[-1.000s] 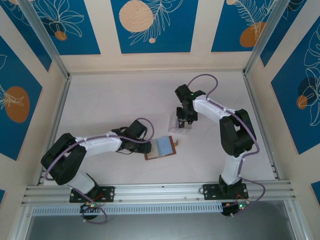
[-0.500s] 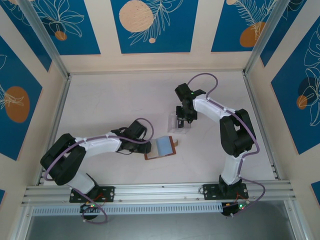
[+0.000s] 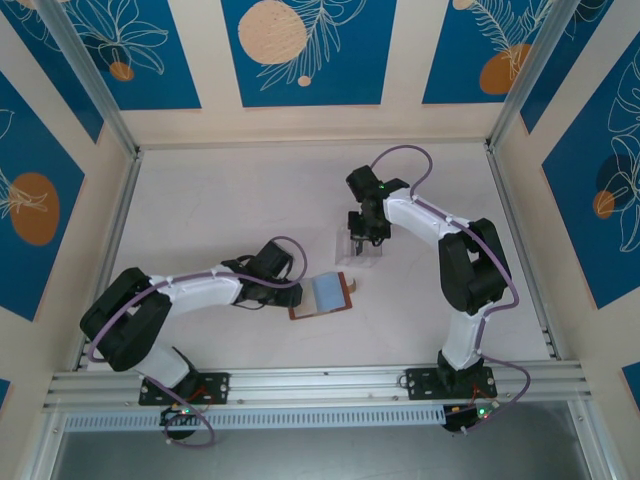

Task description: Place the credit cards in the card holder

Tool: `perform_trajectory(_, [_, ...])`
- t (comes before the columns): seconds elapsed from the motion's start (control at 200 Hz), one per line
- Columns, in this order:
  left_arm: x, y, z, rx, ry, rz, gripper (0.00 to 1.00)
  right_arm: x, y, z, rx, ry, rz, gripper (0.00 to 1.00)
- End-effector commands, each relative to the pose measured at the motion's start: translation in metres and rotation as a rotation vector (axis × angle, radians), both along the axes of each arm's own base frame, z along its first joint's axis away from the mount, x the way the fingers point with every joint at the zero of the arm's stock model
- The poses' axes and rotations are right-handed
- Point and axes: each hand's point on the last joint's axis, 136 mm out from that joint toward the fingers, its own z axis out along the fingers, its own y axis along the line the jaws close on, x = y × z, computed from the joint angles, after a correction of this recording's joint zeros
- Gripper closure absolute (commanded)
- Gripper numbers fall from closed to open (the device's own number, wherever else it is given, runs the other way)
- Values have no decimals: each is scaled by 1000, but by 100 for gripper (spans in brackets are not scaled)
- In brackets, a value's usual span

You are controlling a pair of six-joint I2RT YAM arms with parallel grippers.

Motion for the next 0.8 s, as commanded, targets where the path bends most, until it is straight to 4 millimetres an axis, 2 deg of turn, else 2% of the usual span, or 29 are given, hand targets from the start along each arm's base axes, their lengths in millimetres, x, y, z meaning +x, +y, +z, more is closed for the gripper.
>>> perform_trajectory(0.0, [-20,16,-27,67,76,0,52,6,9,8,25,-7,26,85])
perform_trajectory(0.18, [-22,15,-28,63,80,-4,52,4,8,12,29,-16,28,99])
perform_trajectory(0.25, [-22,15,-28,58,78,-4,52,4,6,14,33,-18,29,99])
perform_trajectory(0.525, [-23,16,-27,55,76,-1,52,2,9,0,45,24,38,100])
perform_trajectory(0.645, [-22,16,-25,52,70,1,52,2,9,16,53,-18,38,100])
perform_trajectory(0.795, [-23,15,-23,44,66,-3,52,1,0,54,62,-104,31,100])
